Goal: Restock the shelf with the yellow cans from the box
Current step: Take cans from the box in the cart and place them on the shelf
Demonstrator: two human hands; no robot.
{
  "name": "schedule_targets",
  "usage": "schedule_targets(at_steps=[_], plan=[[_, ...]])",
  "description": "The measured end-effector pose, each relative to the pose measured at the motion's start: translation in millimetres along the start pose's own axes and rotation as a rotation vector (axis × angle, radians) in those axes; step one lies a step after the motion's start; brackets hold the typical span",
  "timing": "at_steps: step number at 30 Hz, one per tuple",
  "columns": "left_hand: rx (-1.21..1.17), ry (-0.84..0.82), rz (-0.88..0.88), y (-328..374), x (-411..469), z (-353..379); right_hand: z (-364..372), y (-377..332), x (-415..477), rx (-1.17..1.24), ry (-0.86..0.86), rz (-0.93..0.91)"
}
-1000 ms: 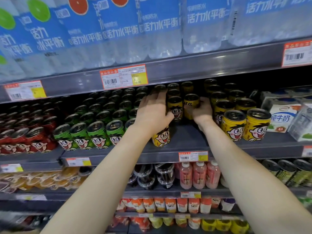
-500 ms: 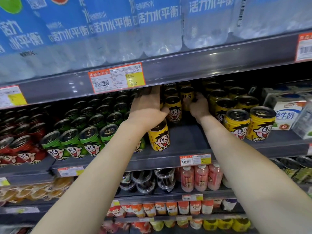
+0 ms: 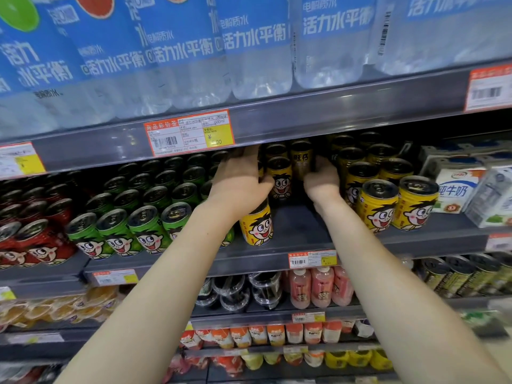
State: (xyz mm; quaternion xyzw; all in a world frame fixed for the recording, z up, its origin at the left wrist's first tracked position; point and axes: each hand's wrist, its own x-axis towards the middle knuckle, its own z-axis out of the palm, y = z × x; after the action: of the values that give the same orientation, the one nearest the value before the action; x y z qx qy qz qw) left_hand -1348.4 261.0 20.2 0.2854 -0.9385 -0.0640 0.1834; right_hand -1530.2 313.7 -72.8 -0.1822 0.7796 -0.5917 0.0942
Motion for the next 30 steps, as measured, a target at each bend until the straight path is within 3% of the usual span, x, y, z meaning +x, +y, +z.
schedule_targets(at_steps=[5, 13, 22, 30], plan=[[-0.066, 0.003, -0.020, 15.7, -21.5, 1.9, -24.3, -13.4, -55.2, -0.151, -0.088, -0.196], [-0.048, 0.026, 0.009, 25.5, -71.4, -2.7, -62.3, -27.6, -113.6, -0.384, -0.239, -0.363], [-0.059, 0.064, 0.171, -2.3, -170.0, -34.3, -72.8, -53.1, -240.3, -0.527, -0.264, -0.361], [0.000, -0.079, 0.168, -72.6, -310.3, -66.0, -32.4, -65.9, -401.3, -0.667, -0.340, -0.354]])
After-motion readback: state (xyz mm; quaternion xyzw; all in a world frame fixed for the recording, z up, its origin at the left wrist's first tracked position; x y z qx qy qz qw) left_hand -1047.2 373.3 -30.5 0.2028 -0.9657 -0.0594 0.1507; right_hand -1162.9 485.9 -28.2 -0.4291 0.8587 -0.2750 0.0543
